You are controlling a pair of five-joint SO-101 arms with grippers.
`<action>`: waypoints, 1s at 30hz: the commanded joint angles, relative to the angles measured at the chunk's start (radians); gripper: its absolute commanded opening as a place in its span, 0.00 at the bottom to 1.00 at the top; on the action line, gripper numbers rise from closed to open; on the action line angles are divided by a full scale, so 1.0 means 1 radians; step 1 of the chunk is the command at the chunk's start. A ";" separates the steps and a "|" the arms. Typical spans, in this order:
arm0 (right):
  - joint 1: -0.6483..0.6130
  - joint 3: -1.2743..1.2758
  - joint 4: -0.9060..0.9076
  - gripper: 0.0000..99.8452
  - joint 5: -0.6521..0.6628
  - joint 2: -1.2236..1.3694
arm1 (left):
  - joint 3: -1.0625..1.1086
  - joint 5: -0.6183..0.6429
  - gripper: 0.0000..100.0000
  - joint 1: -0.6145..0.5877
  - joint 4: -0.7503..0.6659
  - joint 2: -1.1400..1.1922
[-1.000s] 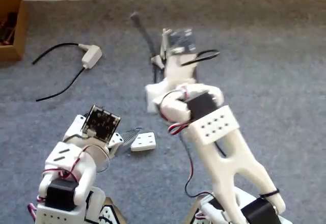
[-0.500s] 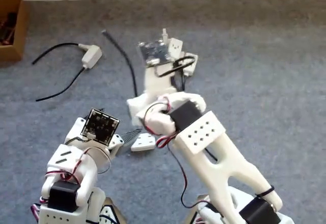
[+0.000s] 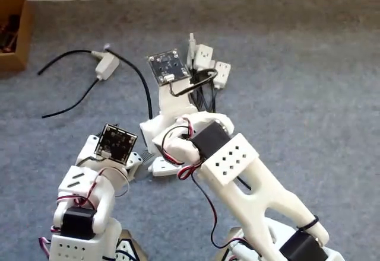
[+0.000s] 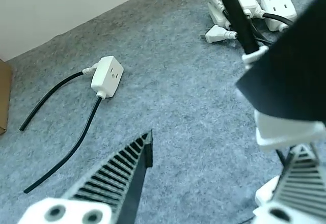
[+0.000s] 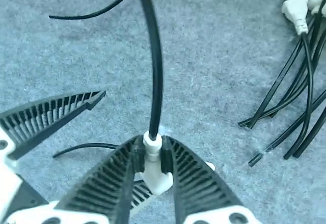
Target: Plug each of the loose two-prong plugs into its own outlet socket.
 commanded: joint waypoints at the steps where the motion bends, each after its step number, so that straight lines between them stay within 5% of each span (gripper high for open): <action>1: -0.021 -0.008 0.062 0.01 0.061 -0.008 | -0.008 0.006 0.37 -0.042 -0.040 -0.008; 18: -0.002 -0.010 0.206 0.01 0.140 -0.008 | -0.005 0.008 0.37 -0.048 -0.038 -0.008; 30: 0.354 0.013 0.120 0.01 0.160 0.004 | -0.001 0.008 0.37 -0.048 -0.038 -0.008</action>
